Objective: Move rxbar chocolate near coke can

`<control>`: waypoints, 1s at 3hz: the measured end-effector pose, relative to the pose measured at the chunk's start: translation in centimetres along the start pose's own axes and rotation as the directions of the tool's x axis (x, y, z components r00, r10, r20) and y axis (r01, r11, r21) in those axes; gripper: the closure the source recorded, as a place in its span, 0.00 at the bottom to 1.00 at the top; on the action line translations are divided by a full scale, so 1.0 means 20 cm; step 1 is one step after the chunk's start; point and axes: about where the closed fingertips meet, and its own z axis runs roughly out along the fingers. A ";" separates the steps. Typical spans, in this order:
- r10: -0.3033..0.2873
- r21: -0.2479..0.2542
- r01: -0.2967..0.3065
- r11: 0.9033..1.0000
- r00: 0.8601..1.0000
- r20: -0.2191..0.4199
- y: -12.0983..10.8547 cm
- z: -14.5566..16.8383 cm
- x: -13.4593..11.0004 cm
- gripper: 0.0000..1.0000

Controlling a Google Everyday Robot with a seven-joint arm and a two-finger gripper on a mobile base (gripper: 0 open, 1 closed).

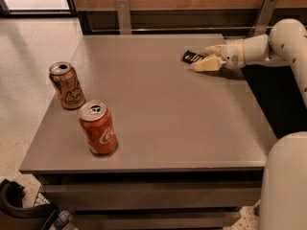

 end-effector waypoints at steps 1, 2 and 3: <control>0.000 0.000 0.000 1.000 1.000 0.000 0.00 -0.01 -0.02 1.00; 0.000 -0.001 0.000 1.000 1.000 0.000 0.00 -0.01 -0.02 1.00; 0.000 -0.001 0.000 1.000 1.000 0.000 0.00 -0.01 -0.02 1.00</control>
Offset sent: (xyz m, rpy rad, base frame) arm 0.0000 0.0000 0.0030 0.0000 0.0000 -0.0001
